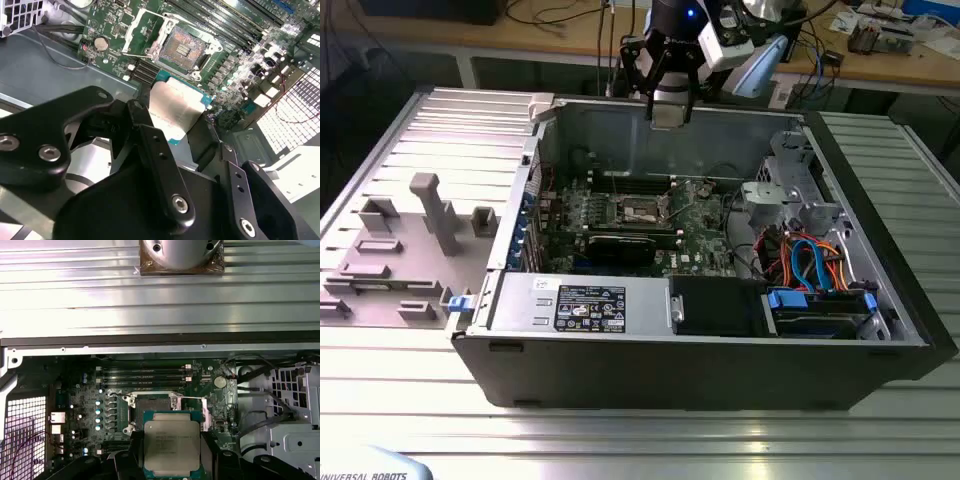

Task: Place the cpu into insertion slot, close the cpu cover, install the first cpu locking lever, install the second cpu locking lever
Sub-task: 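Place the cpu into insertion slot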

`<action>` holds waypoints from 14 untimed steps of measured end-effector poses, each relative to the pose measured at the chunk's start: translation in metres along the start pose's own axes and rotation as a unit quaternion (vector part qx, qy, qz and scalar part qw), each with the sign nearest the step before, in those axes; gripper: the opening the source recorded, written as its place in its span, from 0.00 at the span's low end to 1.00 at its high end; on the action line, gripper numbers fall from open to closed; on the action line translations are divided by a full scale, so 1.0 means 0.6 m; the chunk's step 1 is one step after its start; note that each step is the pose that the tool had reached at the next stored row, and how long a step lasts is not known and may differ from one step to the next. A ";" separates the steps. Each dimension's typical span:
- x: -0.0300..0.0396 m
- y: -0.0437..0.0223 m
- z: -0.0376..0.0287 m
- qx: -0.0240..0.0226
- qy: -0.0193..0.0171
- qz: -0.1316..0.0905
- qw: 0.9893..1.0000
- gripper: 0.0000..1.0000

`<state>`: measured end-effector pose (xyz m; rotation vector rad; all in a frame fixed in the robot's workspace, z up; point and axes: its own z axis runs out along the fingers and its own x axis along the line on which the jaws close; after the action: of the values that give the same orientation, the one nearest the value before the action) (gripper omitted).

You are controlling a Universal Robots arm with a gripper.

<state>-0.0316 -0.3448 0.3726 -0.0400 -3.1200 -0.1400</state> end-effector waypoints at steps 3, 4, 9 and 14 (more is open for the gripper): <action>0.000 0.000 0.000 0.000 0.000 0.000 1.000 0.54; 0.000 0.000 0.000 0.000 0.000 0.000 1.000 0.54; 0.000 -0.002 0.000 0.000 0.000 0.001 1.000 0.54; 0.000 -0.002 0.000 0.000 -0.001 0.014 1.000 0.54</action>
<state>-0.0316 -0.3459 0.3726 -0.0824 -3.1203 -0.1404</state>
